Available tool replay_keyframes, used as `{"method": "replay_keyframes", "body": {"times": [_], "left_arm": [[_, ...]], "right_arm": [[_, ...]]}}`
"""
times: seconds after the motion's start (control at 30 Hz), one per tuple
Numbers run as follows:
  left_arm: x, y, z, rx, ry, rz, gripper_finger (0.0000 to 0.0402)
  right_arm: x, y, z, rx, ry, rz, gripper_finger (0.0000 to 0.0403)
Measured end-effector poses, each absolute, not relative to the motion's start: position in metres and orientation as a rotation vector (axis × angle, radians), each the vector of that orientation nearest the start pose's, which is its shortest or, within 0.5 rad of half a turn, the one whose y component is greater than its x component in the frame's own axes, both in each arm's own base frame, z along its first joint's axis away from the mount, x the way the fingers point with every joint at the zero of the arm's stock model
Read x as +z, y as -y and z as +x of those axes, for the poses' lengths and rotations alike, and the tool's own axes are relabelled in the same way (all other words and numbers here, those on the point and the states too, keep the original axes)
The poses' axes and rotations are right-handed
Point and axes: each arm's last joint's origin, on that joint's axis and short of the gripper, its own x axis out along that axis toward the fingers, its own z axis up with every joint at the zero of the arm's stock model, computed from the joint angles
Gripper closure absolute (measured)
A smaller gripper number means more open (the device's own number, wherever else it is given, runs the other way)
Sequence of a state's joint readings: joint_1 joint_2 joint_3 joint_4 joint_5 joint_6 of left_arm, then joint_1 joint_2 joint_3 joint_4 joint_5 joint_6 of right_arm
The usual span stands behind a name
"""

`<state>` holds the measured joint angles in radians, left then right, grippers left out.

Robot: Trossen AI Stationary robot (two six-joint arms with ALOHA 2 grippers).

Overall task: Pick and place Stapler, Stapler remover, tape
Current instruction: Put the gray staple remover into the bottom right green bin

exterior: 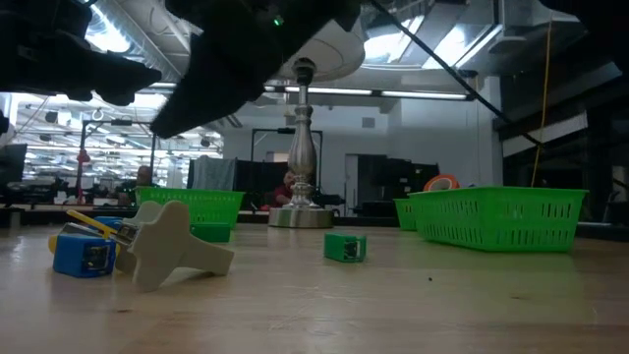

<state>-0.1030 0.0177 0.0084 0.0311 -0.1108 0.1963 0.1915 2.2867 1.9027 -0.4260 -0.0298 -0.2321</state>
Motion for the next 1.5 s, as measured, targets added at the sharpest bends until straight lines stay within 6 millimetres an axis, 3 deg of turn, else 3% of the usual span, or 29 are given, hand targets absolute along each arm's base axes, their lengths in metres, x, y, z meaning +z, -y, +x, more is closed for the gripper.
{"method": "replay_keyframes", "body": {"times": [0.17,0.33,0.6,1.0,1.5], "left_arm": [[0.168,0.007,0.098,0.010,0.021,0.194,0.0245],[0.168,0.007,0.098,0.010,0.021,0.194,0.0245],[0.168,0.007,0.098,0.010,0.021,0.194,0.0245],[0.168,0.007,0.098,0.010,0.021,0.194,0.0245],[0.168,0.007,0.098,0.010,0.021,0.194,0.0245]], "right_arm": [[0.195,-0.130,0.493,0.318,-0.796,-0.203,0.0151],[0.193,-0.170,0.480,0.393,-0.802,-0.232,0.0151],[0.171,-0.212,0.452,0.468,-0.884,-0.256,0.0151],[0.143,-0.205,0.443,0.424,-0.949,-0.203,0.0166],[0.129,-0.208,0.448,0.395,-0.913,-0.283,0.0319]]}}
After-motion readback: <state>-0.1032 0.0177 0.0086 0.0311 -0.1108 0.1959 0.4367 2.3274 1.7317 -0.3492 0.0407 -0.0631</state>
